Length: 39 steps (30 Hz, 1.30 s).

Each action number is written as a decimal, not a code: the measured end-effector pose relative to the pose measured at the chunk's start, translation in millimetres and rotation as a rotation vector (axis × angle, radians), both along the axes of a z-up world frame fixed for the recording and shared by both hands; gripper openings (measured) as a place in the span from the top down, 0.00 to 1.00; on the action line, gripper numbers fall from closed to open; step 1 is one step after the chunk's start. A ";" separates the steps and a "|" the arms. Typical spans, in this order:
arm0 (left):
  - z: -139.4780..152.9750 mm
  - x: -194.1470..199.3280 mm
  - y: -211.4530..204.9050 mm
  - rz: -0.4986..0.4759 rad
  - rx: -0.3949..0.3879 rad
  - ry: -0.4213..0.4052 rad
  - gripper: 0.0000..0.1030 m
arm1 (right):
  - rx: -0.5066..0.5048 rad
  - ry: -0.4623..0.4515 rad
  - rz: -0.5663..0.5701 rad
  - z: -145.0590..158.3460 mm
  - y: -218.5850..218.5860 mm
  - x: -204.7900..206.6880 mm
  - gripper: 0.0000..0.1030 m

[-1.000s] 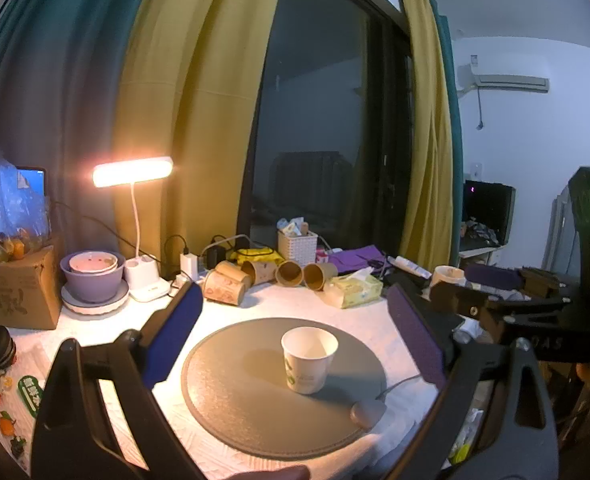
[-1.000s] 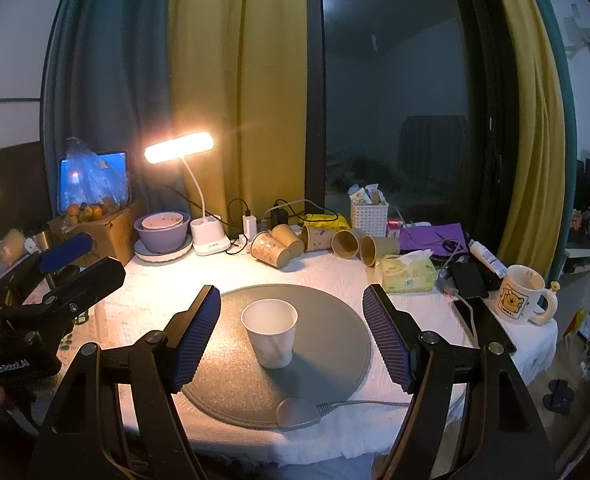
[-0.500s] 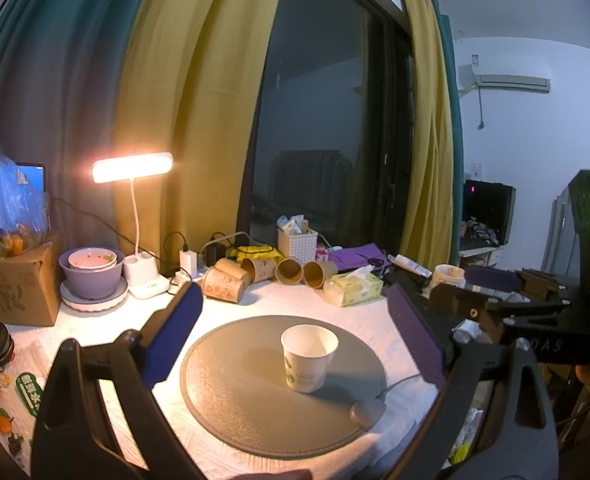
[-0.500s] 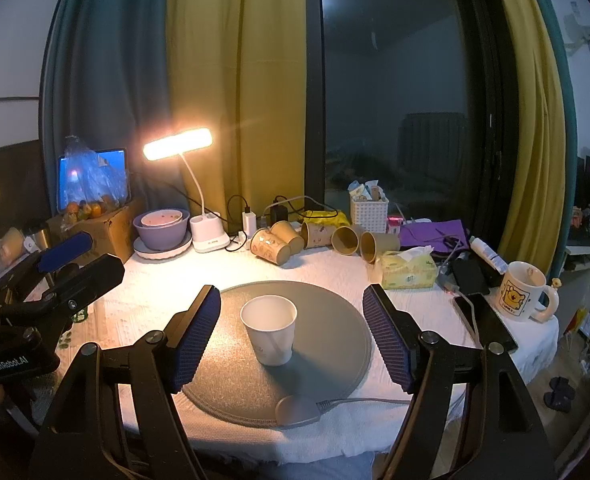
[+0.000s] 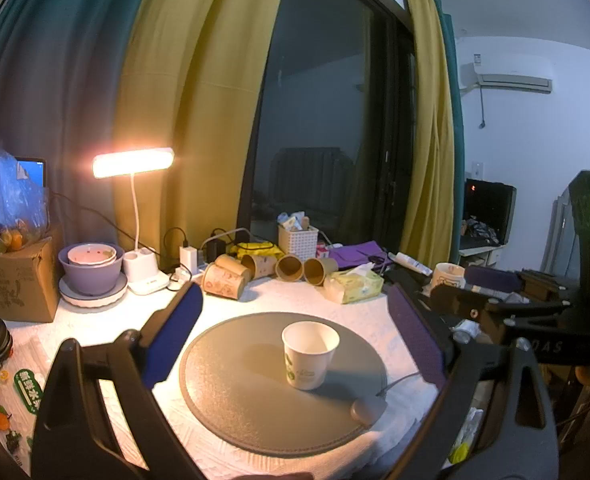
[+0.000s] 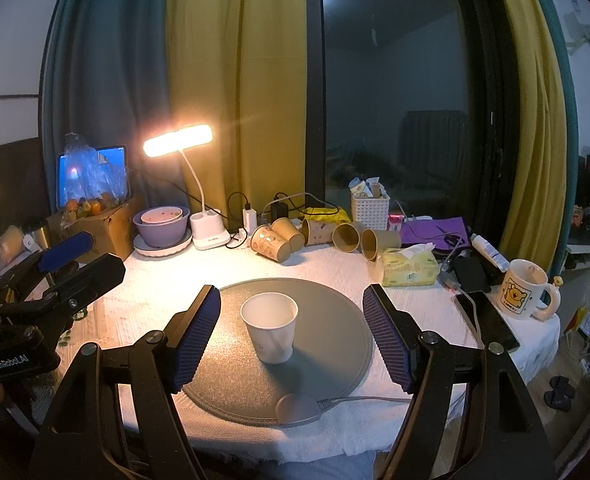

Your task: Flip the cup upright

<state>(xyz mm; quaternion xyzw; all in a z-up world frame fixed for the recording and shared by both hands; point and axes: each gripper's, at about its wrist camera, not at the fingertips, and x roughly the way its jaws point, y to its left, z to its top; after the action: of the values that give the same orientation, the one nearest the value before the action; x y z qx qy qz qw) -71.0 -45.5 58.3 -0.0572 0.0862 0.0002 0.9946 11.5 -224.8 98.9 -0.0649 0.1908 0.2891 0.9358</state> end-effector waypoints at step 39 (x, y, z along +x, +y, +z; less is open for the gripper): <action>0.4 0.2 1.0 0.000 -0.002 0.000 0.08 | -0.003 0.003 -0.004 -1.3 4.3 -0.9 0.26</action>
<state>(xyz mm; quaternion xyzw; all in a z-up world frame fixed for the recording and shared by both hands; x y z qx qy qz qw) -70.8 -44.5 58.7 -0.0583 0.0861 0.0003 0.9946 10.5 -220.5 97.6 -0.0656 0.1928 0.2872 0.9360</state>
